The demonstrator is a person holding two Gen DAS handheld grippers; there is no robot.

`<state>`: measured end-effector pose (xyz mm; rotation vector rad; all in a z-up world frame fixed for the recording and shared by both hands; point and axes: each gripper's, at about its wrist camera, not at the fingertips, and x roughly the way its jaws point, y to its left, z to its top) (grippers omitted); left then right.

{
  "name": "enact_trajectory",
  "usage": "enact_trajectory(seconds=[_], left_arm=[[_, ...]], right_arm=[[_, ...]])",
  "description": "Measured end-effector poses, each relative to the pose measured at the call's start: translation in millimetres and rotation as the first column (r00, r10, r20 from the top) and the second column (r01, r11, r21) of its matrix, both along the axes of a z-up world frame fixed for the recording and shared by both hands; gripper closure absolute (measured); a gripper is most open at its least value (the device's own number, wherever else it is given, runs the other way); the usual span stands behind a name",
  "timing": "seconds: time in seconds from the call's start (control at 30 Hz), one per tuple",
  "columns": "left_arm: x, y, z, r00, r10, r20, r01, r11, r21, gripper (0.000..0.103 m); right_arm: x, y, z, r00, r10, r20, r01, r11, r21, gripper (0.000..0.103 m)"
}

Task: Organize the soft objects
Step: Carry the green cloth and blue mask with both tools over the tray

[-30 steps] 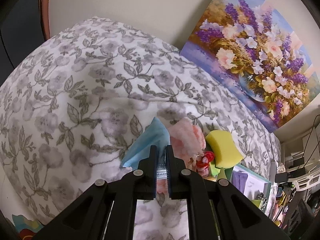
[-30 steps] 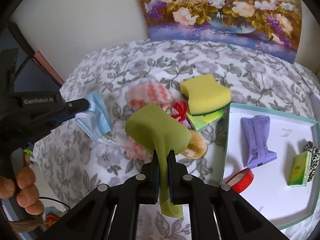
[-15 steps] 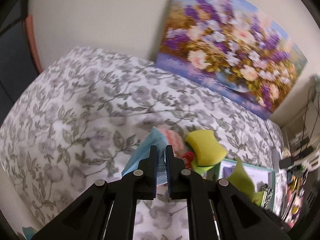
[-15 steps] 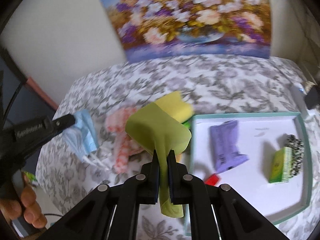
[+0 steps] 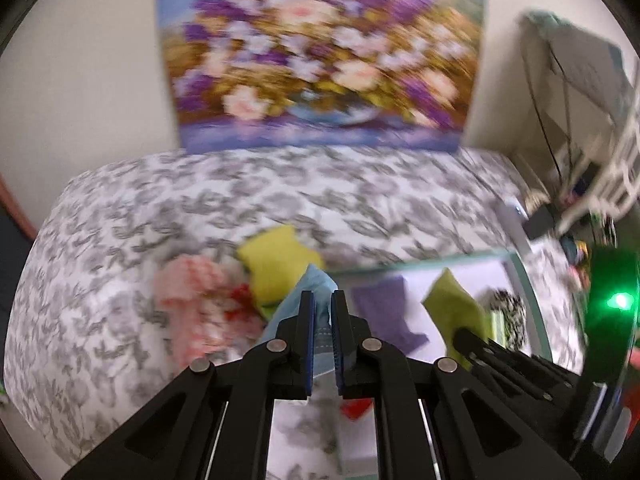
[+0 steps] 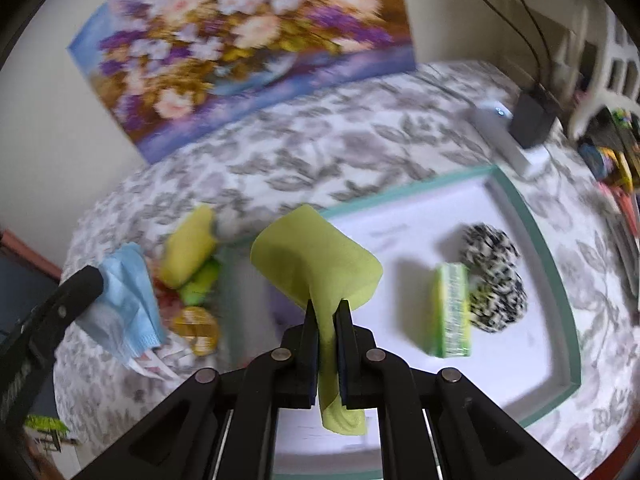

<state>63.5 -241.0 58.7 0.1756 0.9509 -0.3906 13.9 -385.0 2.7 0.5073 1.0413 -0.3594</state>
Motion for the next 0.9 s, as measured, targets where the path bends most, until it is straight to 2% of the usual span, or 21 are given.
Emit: enact_trajectory(seconds=[0.23, 0.47, 0.63, 0.9], left_arm=[[-14, -48, -27, 0.994, -0.100, -0.036, 0.103, 0.991, 0.082, 0.095], [-26, -74, -44, 0.983, -0.173, -0.065, 0.178, 0.981, 0.081, 0.095], [-24, -79, -53, 0.981, -0.169, -0.095, 0.177, 0.981, 0.085, 0.096], [-7, -56, -53, 0.987, -0.086, -0.135, 0.094, 0.994, 0.048, 0.096]], right_arm=[[-17, -30, -21, 0.996, -0.067, -0.063, 0.067, 0.998, -0.006, 0.095], [-27, -48, -29, 0.991, -0.108, -0.074, 0.109, 0.994, 0.004, 0.095], [-29, -54, -32, 0.990, -0.117, -0.078, 0.118, 0.993, 0.008, 0.095], [-27, -50, -34, 0.991, -0.099, -0.093, 0.101, 0.995, 0.011, 0.094]])
